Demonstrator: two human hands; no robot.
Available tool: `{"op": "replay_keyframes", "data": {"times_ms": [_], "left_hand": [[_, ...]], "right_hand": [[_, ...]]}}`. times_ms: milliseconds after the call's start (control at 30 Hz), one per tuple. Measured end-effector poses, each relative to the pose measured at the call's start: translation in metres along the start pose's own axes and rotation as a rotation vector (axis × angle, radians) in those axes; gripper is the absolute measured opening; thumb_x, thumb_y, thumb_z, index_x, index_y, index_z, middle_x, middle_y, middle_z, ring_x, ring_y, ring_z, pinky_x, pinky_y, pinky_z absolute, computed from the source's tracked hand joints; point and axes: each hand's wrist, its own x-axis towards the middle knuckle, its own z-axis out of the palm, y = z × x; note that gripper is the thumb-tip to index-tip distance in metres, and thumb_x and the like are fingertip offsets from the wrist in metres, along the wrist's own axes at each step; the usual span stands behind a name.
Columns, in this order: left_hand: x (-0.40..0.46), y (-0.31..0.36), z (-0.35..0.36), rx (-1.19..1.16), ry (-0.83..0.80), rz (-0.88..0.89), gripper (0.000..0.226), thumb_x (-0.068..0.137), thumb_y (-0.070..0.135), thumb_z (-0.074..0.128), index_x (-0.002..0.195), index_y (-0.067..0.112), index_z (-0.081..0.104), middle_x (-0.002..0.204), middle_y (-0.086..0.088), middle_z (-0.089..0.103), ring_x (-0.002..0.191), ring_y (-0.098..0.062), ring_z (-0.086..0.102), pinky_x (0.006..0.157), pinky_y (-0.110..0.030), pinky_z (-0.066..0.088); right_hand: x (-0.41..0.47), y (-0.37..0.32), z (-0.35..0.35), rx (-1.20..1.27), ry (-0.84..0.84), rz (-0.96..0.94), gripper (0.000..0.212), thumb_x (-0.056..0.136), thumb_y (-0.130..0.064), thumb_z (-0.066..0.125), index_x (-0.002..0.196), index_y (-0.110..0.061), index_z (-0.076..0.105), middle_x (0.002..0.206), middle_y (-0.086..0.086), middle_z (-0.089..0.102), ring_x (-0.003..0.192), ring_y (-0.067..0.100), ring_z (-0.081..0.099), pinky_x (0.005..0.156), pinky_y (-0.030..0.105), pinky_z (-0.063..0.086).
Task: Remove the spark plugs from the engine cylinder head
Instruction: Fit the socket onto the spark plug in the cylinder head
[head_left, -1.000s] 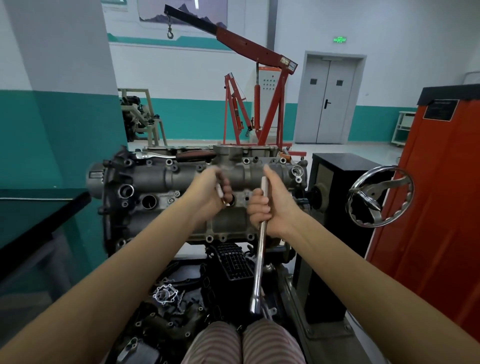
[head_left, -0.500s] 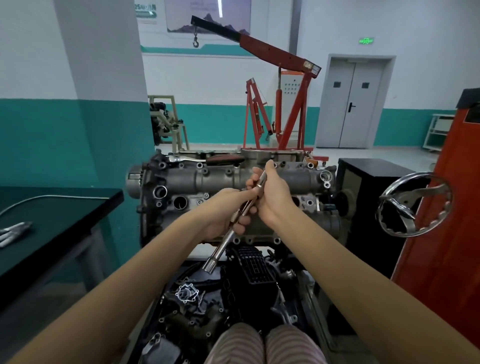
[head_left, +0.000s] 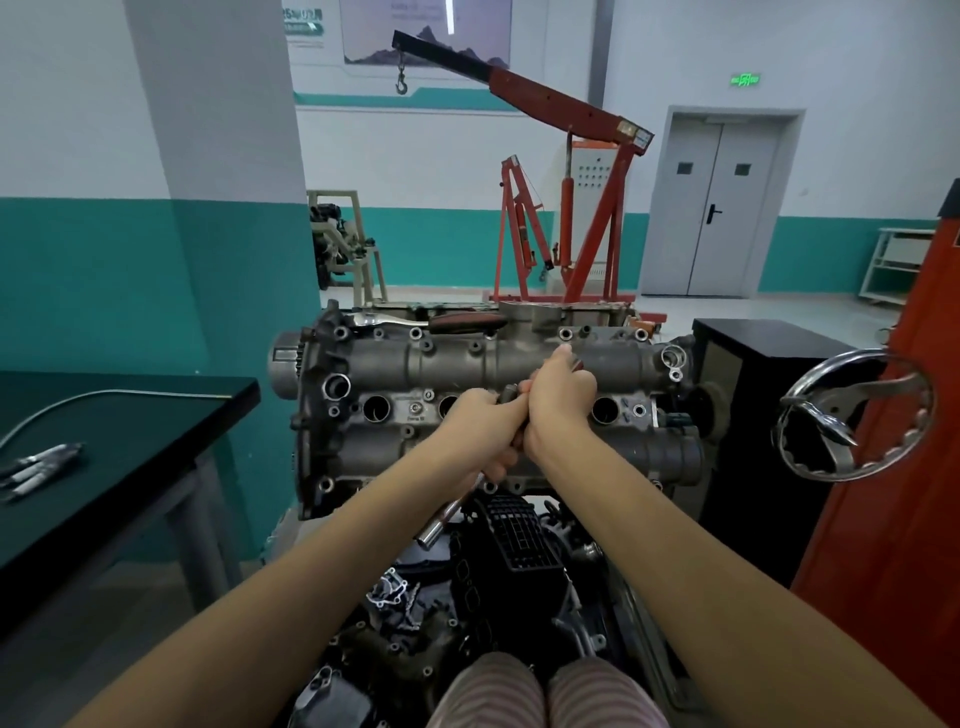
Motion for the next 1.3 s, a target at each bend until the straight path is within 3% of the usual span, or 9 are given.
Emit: {"op": "replay_keyframes", "data": {"times_ms": [333,500,600,733,900,967,1100,1200,1300], "left_hand": [[0.0,0.016,-0.016,0.229,0.054,-0.015,0.037,0.096,0.029,0.046,0.066,0.011,0.038,0.048,-0.002,0.038,0.031,-0.009,0.028,0.036,-0.011,0.018],[-0.003,0.011,-0.021,0.243,0.016,-0.091,0.039,0.098,0.026,0.043,0.063,0.011,0.038,0.028,0.007,0.035,0.022,-0.004,0.025,0.032,-0.007,0.017],[-0.003,0.009,-0.024,0.263,0.014,-0.103,0.043,0.098,0.03,0.042,0.06,0.01,0.039,0.036,0.003,0.037,0.022,-0.005,0.026,0.031,-0.008,0.016],[-0.004,0.011,-0.031,0.271,0.019,-0.101,0.044,0.098,0.035,0.041,0.061,0.011,0.04,0.048,-0.001,0.036,0.022,-0.005,0.025,0.03,-0.008,0.017],[-0.014,0.012,-0.044,0.099,-0.164,-0.205,0.035,0.097,0.035,0.045,0.071,0.012,0.046,0.041,0.005,0.038,0.026,-0.001,0.026,0.026,-0.01,0.017],[-0.016,0.013,-0.049,0.048,-0.23,-0.252,0.033,0.097,0.035,0.045,0.072,0.014,0.045,0.042,0.006,0.035,0.027,0.0,0.022,0.025,-0.011,0.014],[-0.014,0.012,-0.05,0.082,-0.165,-0.254,0.037,0.096,0.04,0.046,0.069,0.015,0.044,0.04,0.007,0.032,0.026,-0.001,0.021,0.026,-0.01,0.012],[-0.014,0.006,-0.042,0.157,-0.089,-0.217,0.044,0.095,0.04,0.047,0.06,0.015,0.038,0.038,0.005,0.032,0.025,-0.003,0.021,0.029,-0.008,0.013],[-0.012,-0.001,-0.035,0.194,0.013,-0.128,0.038,0.095,0.023,0.045,0.06,0.013,0.037,0.044,-0.001,0.034,0.024,-0.006,0.024,0.032,-0.007,0.015]], "right_hand": [[-0.006,-0.002,0.021,-0.067,0.097,-0.012,0.035,0.099,-0.033,0.032,0.094,-0.004,0.05,0.099,0.016,0.062,0.083,0.027,0.06,0.081,0.043,0.052],[-0.009,0.007,0.02,-0.103,0.127,0.049,0.035,0.1,-0.03,0.032,0.096,-0.002,0.051,0.091,0.013,0.062,0.075,0.022,0.057,0.074,0.037,0.052],[-0.014,0.009,0.022,-0.069,0.14,0.058,0.032,0.1,-0.029,0.032,0.09,-0.004,0.049,0.074,0.007,0.056,0.063,0.018,0.055,0.064,0.033,0.048],[-0.02,0.006,0.029,-0.052,0.121,0.084,0.03,0.1,-0.028,0.033,0.084,-0.006,0.047,0.07,0.006,0.056,0.063,0.02,0.056,0.071,0.036,0.053],[-0.023,0.007,0.024,-0.002,0.062,0.174,0.032,0.098,-0.025,0.038,0.071,-0.009,0.042,0.061,0.003,0.049,0.047,0.012,0.047,0.043,0.021,0.042],[-0.023,0.005,0.022,0.119,-0.01,0.268,0.027,0.097,-0.022,0.044,0.074,-0.008,0.043,0.06,0.003,0.045,0.045,0.011,0.043,0.042,0.02,0.04],[-0.029,0.013,0.021,0.209,-0.131,0.308,0.021,0.097,-0.018,0.045,0.077,-0.01,0.045,0.062,0.001,0.046,0.047,0.01,0.044,0.049,0.023,0.039],[-0.029,0.018,0.023,0.115,-0.045,0.223,0.026,0.098,-0.019,0.039,0.074,-0.011,0.041,0.06,0.003,0.045,0.049,0.012,0.042,0.05,0.024,0.037],[-0.025,0.022,0.025,0.003,0.031,0.144,0.028,0.099,-0.025,0.036,0.078,-0.008,0.044,0.064,0.005,0.049,0.054,0.014,0.046,0.051,0.027,0.037]]}}
